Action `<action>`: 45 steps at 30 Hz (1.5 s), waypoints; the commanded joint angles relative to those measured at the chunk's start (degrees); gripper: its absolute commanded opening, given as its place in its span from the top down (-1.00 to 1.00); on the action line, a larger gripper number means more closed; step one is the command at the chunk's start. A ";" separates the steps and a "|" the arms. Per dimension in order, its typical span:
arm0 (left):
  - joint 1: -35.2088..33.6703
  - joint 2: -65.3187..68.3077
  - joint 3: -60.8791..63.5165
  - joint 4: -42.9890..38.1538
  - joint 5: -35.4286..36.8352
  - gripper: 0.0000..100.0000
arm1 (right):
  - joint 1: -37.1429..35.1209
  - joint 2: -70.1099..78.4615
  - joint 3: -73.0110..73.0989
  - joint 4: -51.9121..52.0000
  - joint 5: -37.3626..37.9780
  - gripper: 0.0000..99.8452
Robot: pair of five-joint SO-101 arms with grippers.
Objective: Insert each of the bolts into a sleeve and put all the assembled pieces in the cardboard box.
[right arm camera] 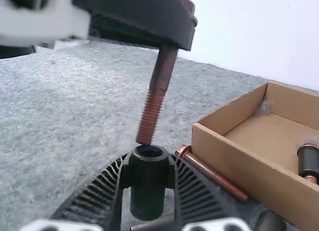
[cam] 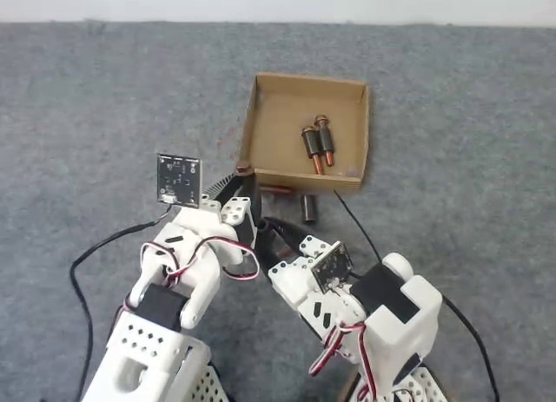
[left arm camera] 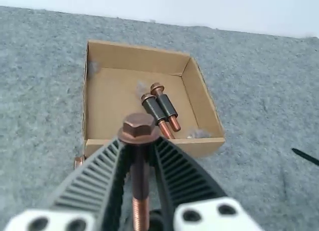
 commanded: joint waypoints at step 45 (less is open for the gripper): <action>3.69 -1.76 4.79 -0.26 0.26 0.98 | 1.01 -0.66 0.35 -1.10 -0.09 0.99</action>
